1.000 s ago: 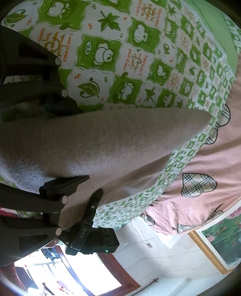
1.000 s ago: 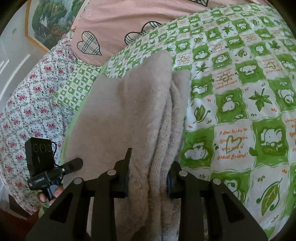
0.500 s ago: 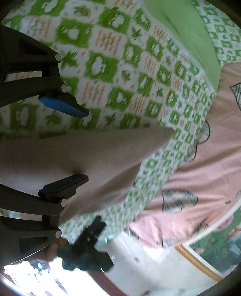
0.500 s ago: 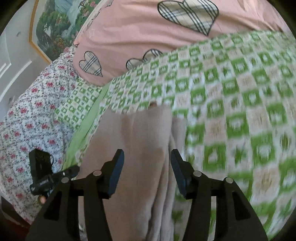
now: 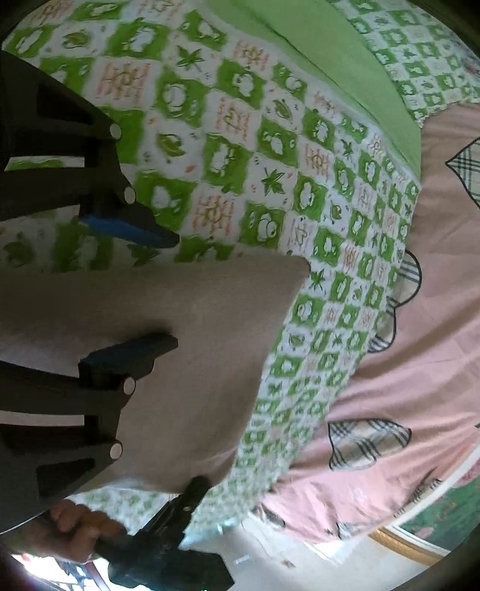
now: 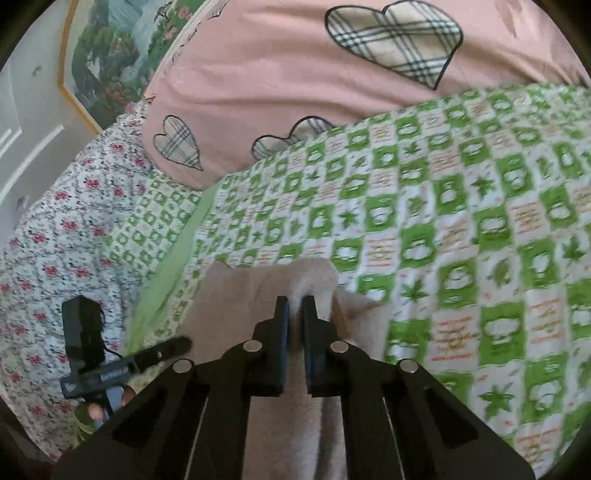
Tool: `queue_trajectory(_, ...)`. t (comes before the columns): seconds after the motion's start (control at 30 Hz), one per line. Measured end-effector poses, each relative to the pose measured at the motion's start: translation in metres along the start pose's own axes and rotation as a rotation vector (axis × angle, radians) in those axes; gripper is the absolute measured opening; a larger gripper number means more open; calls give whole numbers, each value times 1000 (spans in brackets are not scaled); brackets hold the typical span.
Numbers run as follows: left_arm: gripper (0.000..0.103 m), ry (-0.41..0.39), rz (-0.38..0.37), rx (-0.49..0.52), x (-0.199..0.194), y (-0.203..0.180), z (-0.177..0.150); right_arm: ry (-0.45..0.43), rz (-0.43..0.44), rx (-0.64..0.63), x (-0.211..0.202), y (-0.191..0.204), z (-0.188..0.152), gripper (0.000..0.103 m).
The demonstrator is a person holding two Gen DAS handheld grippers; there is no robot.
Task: Fold small clothes
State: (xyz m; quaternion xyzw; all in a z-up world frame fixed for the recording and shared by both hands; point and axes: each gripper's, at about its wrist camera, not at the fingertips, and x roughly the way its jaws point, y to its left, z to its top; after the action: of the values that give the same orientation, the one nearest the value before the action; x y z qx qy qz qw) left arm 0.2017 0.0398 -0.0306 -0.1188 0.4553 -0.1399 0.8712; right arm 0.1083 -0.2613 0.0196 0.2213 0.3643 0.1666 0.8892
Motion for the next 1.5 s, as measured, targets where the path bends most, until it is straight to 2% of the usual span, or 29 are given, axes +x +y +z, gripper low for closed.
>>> queue_trajectory(0.07,42,22,24,-2,14,2,2,39,-51,18,13,-11,-6,8)
queue_trajectory(0.2,41,52,41,-5,27,6,2,71,-74,29,29,-18,-14,8)
queue_trajectory(0.4,39,5,18,26,-11,-2,-10,40,-50,58,4,-10,-12,11)
queue_trajectory(0.53,40,-41,-41,50,-54,-7,-42,4,-1,47,-33,1,-28,14)
queue_trajectory(0.6,40,-61,-44,71,-73,-10,-61,-4,8,42,-50,5,-43,18)
queue_trajectory(0.83,42,-77,-75,152,-117,-17,-133,44,26,41,-86,10,-105,22)
queue_trajectory(0.93,44,-81,-90,169,-129,-17,-160,51,15,54,-99,8,-126,34)
queue_trajectory(1.0,46,-82,-86,191,-132,-17,-172,50,22,61,-107,8,-136,44)
queue_trajectory(1.23,50,-63,-46,259,-120,-22,-192,79,41,-5,-106,28,-147,44)
queue_trajectory(1.3,53,-56,-41,272,-115,-24,-194,89,39,-26,-100,33,-146,44)
queue_trajectory(1.47,53,-42,11,304,-101,-25,-193,114,48,-25,-84,35,-147,44)
queue_trajectory(1.5,53,-42,24,306,-99,-25,-192,118,50,-22,-82,34,-146,39)
